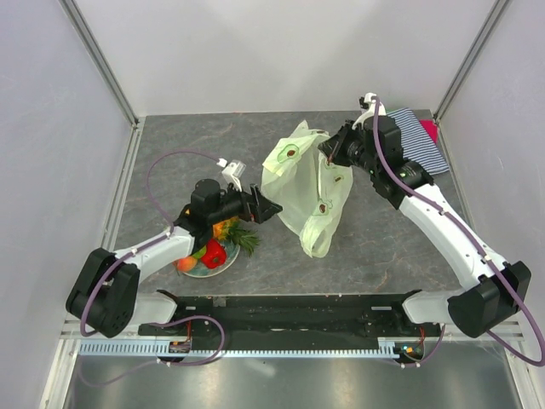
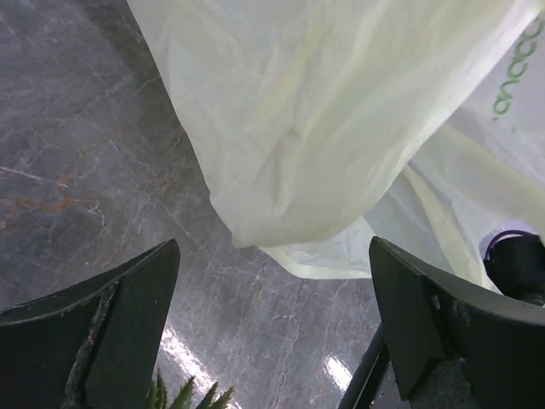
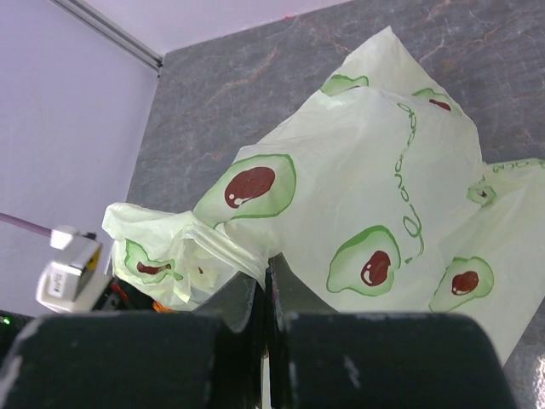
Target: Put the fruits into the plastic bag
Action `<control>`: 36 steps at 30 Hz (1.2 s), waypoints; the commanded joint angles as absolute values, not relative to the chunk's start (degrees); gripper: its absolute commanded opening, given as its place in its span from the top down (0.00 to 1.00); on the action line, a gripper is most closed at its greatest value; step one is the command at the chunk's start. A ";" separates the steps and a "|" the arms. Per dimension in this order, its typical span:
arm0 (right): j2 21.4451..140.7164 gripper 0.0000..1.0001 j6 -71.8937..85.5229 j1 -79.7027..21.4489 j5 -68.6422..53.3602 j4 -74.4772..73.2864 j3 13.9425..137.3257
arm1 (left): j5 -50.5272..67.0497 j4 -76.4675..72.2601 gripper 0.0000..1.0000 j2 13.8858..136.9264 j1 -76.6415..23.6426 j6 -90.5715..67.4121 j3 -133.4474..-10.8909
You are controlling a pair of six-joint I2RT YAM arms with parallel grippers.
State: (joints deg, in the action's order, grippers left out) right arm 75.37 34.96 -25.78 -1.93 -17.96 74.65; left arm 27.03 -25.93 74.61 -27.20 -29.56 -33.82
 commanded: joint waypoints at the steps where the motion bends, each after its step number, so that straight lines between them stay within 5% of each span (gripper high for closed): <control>1: 75.85 1.00 36.39 -26.28 -0.79 -14.15 79.01 | 20.13 -32.60 0.01 71.64 -28.39 -34.10 -30.59; 9: 75.24 1.00 37.62 -28.21 -2.20 -12.31 77.52 | 13.29 -40.06 0.02 73.29 -29.00 -37.53 -29.35; 12: 74.36 1.00 37.88 -28.30 -2.37 -12.22 76.47 | 12.22 -44.36 0.12 76.37 -29.00 -39.19 -30.06; 15: 73.13 1.00 37.53 -28.30 -2.02 -12.39 75.59 | 11.69 -47.10 0.41 80.41 -29.00 -40.87 -31.81; 16: 72.86 1.00 36.66 -28.30 -1.67 -12.65 75.59 | 11.69 -46.76 0.63 81.12 -29.09 -40.96 -33.21; 19: 71.90 1.00 33.59 -28.30 3.23 -16.60 77.43 | 11.52 -41.96 0.97 81.13 -28.83 -40.08 -34.97; 29: 70.40 1.00 16.27 -23.73 21.00 -32.42 87.97 | 20.47 -15.95 0.99 69.96 -15.21 -29.74 -35.85; 36: 71.81 1.00 12.74 -23.91 9.68 -34.45 86.49 | 34.18 -12.75 0.99 75.14 -15.64 -26.80 -45.33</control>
